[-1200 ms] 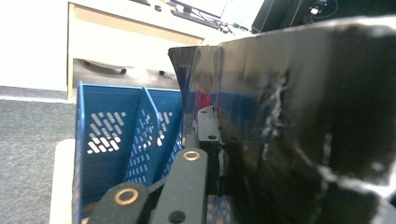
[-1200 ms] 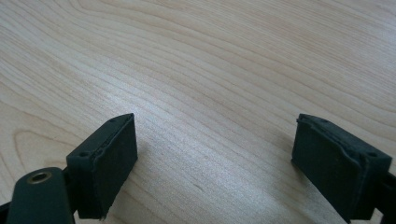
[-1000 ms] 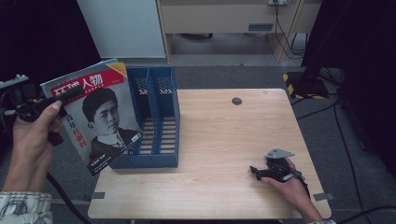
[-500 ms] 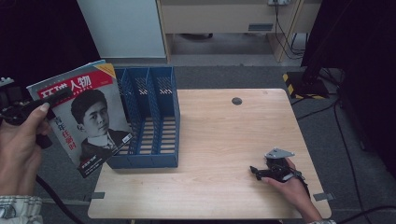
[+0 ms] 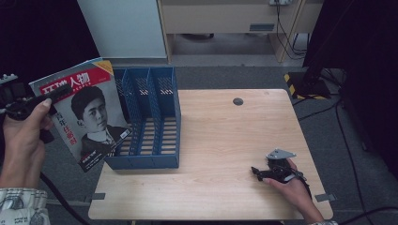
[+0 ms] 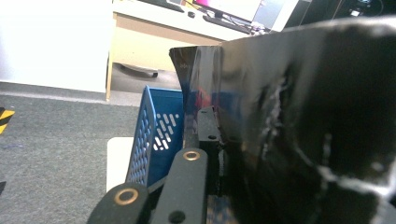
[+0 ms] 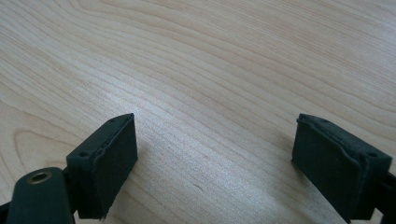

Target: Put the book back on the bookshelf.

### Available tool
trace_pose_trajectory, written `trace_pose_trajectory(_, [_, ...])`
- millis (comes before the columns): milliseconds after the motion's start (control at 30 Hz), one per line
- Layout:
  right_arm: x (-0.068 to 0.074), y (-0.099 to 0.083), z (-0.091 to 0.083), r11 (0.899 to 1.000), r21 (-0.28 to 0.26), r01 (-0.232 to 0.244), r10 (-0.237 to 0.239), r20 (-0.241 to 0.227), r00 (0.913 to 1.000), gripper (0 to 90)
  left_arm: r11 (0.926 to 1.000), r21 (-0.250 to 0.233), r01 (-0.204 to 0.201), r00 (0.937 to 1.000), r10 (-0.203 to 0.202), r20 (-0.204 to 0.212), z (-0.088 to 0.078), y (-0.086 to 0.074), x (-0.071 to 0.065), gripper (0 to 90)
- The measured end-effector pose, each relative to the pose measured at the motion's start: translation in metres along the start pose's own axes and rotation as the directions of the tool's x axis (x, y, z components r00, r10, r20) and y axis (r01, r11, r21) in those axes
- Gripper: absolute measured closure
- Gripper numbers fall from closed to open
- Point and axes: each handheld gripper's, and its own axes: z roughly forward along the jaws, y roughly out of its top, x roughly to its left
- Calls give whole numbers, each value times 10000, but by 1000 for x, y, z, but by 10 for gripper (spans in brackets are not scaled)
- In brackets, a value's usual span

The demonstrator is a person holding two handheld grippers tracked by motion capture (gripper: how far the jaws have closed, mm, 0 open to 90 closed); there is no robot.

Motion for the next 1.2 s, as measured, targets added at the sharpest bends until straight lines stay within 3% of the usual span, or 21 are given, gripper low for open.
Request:
trace_pose_trajectory(300, [0,0,0,10000,3,-1,1,4,10000,142,9995,153,-285,9994,288,-193,11,5,2,867])
trace_pose_trajectory(533, [0,0,0,10000,2,2,-2,0,10000,142,9993,203,-302,9986,310,-432,16,5,9,867])
trace_pose_trajectory(967, [0,0,0,10000,4,2,-2,-2,10000,142,9987,369,-342,9969,367,-697,41,0,9,867])
trace_pose_trajectory(1200, [0,0,0,10000,-4,-6,6,-1,10000,143,9996,76,-282,9969,287,-735,48,-1,10,867])
